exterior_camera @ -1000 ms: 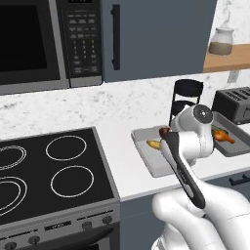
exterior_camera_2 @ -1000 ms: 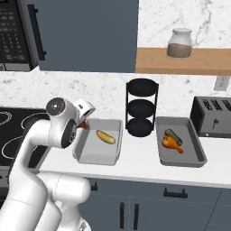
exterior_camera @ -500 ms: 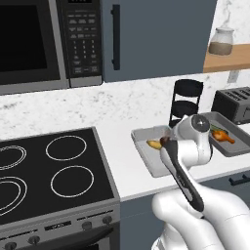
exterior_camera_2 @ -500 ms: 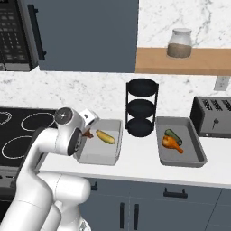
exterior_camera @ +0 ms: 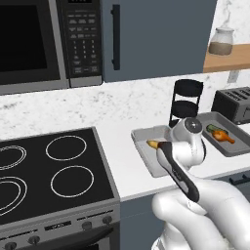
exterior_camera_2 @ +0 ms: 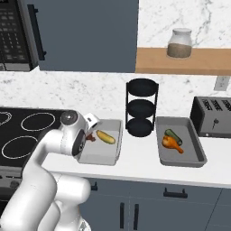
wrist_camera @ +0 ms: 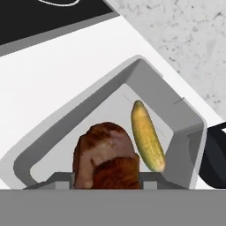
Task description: Place one cucumber and one chicken drumstick in each tupperware on the nearby counter, to pack two identical lunches.
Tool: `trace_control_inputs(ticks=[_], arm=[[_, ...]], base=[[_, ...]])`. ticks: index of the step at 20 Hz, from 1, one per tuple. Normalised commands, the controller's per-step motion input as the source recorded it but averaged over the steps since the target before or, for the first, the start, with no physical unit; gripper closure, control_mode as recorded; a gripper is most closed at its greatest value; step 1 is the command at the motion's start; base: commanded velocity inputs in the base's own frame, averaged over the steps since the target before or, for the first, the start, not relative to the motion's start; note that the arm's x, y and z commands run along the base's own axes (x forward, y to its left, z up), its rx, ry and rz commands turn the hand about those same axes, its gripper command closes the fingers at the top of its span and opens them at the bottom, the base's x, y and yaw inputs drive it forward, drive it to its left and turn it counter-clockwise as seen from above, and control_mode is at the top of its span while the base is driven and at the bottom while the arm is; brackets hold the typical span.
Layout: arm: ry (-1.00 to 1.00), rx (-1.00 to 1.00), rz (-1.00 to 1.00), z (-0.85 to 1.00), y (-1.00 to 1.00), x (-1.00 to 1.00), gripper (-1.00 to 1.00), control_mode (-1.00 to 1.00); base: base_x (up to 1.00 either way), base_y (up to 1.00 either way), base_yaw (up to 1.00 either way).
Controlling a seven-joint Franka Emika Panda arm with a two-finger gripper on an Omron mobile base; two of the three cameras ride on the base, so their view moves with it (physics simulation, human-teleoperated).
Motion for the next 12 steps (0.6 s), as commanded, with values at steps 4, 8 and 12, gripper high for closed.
trace_control_inputs(ticks=[4, 8, 12], arm=[[0.00, 0.00, 0.00, -0.20, 0.00, 0.28, 1.00, -1.00], [0.00, 0.00, 0.00, -0.26, -0.01, 0.13, 1.00, -1.00], [0.00, 0.00, 0.00, -0.20, -0.06, 0.00, 1.00, -1.00]], base=[[0.00, 0.00, 0.00], [0.00, 0.00, 0.00], [0.00, 0.00, 0.00]])
